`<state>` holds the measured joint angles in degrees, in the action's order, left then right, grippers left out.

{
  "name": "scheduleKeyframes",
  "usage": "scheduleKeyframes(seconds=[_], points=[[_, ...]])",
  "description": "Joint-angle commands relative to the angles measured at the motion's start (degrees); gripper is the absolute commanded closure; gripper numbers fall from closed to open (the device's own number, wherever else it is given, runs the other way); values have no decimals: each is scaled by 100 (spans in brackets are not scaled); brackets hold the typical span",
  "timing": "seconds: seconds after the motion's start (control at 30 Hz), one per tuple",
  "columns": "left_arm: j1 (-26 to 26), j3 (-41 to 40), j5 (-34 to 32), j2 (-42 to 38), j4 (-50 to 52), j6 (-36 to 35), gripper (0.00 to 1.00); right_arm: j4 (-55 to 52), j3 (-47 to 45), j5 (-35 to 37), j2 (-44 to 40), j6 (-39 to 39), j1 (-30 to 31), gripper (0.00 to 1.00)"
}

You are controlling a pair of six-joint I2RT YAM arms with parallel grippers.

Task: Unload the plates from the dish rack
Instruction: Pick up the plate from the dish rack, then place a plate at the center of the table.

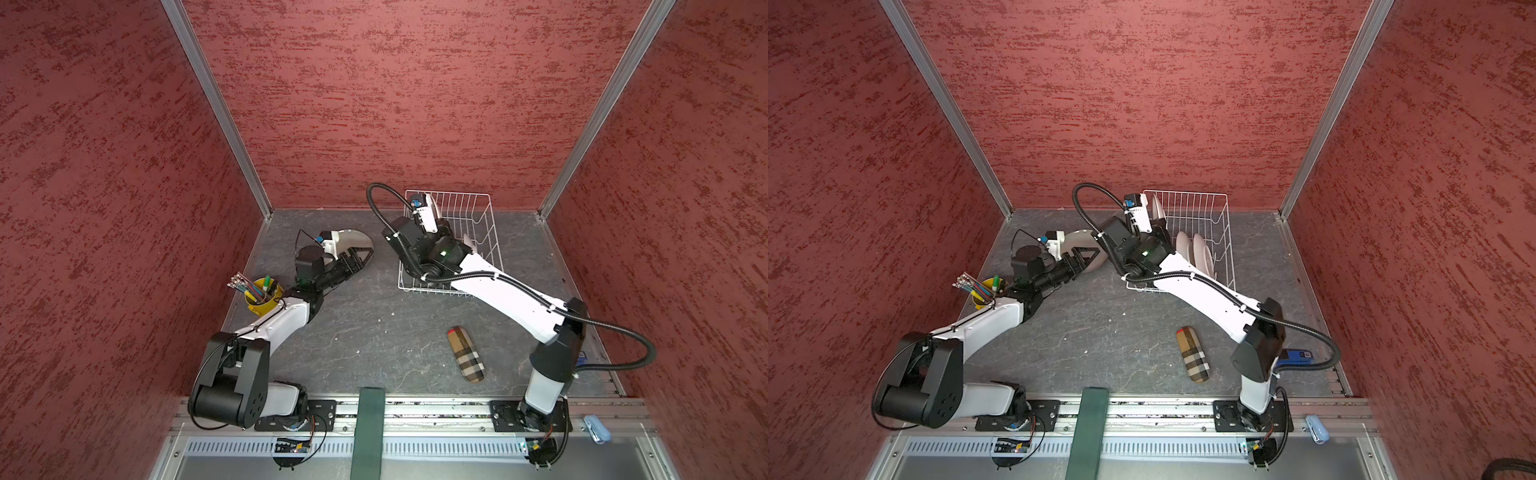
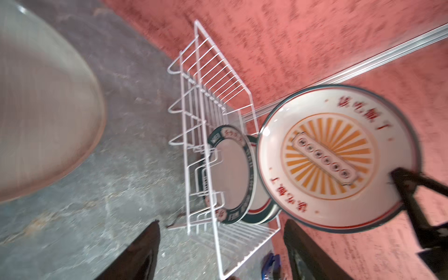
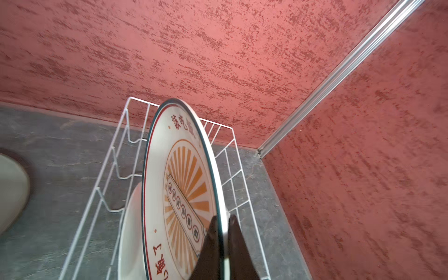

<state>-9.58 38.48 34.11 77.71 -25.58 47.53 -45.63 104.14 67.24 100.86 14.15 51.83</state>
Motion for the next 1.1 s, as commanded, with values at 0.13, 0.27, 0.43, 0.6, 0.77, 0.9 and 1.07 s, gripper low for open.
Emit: scheduleKeyframes(seconds=[0.13, 0.27, 0.43, 0.6, 0.77, 0.9, 1.07], points=[[191, 410, 887, -28, -670, 512, 21, 1907, -1194, -2186, -1427, 886, -458, 100], [183, 594, 975, -65, -525, 465, 21, 2377, -1825, -3312, -1735, 1340, -807, 100], [161, 714, 945, -59, -276, 311, 23, 3075, -2425, -4562, -2044, 1795, -1152, 100], [256, 653, 765, 1, 81, 283, 24, 3464, -2661, -5365, -1960, 1999, -1289, 100], [343, 602, 764, 128, 71, 310, 27, 3664, -2733, -5913, -1794, 2085, -1321, 100], [361, 530, 792, 172, -58, 376, 30, 3746, -2793, -6279, -1625, 2184, -1362, 100], [380, 466, 843, 199, -131, 433, 44, 3860, -2809, -6642, -1517, 2288, -1412, 100]])
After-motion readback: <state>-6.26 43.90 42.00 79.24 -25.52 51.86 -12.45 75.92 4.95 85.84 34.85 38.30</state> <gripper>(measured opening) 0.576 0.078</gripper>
